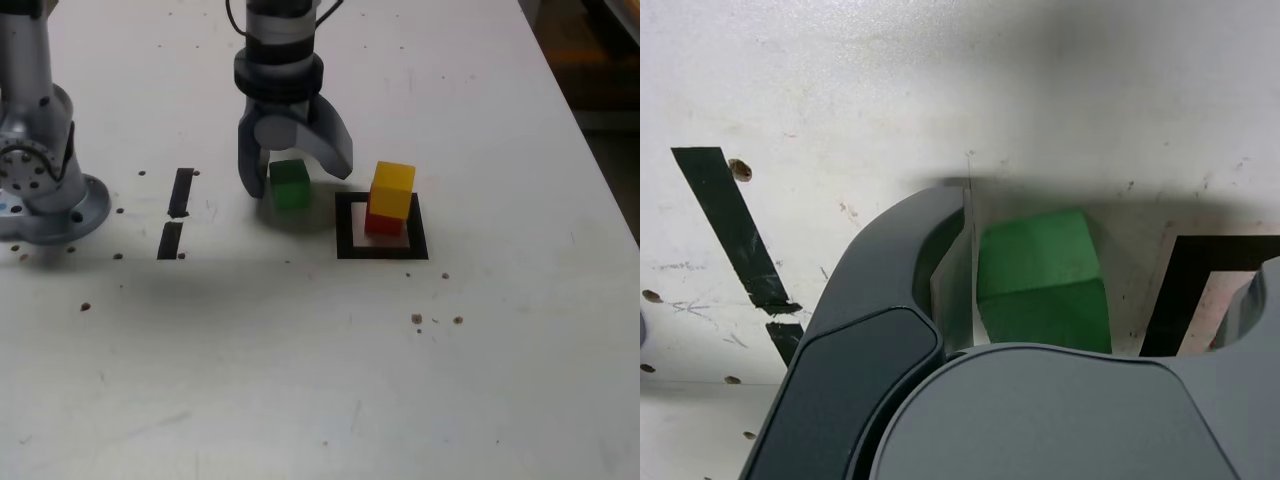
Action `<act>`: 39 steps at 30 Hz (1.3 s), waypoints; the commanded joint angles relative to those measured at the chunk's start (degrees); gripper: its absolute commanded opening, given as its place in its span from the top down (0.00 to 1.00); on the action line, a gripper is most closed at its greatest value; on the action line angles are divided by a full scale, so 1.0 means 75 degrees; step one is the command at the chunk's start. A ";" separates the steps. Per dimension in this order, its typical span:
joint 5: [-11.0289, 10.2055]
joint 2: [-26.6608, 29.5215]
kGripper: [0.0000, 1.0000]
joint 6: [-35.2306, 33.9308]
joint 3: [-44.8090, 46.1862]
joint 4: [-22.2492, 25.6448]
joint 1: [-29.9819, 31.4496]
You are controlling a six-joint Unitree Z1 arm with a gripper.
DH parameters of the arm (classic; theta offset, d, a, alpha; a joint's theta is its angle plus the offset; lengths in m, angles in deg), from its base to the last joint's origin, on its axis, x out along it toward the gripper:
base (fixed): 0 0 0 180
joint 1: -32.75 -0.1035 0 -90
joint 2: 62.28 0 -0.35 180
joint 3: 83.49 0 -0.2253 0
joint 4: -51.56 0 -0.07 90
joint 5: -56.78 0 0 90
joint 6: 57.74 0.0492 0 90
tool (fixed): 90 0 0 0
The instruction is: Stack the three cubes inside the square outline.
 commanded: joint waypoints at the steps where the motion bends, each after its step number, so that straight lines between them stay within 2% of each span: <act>1: 0.0001 -0.0055 0.11 0.0007 -0.0007 -0.0042 -0.0023; 6: -0.0077 -0.0119 0.29 -0.0091 -0.0018 -0.0087 -0.0030; 12: -0.0314 -0.0128 0.70 -0.0283 -0.0007 -0.0157 -0.0029; 15: -0.0351 -0.0120 0.81 -0.0292 0.0007 -0.0197 -0.0028; 23: -0.0364 -0.0067 0.83 -0.0292 0.0012 -0.0036 -0.0029; 27: -0.0437 0.0175 0.86 -0.0293 -0.0164 0.0354 -0.0016; 30: -0.0548 0.0423 0.87 -0.0327 -0.0560 0.0977 0.0063; 35: -0.0778 0.0717 0.87 -0.0475 -0.1702 0.2476 0.0321; 39: -0.0840 0.0762 0.87 -0.0580 -0.2694 0.3495 0.0601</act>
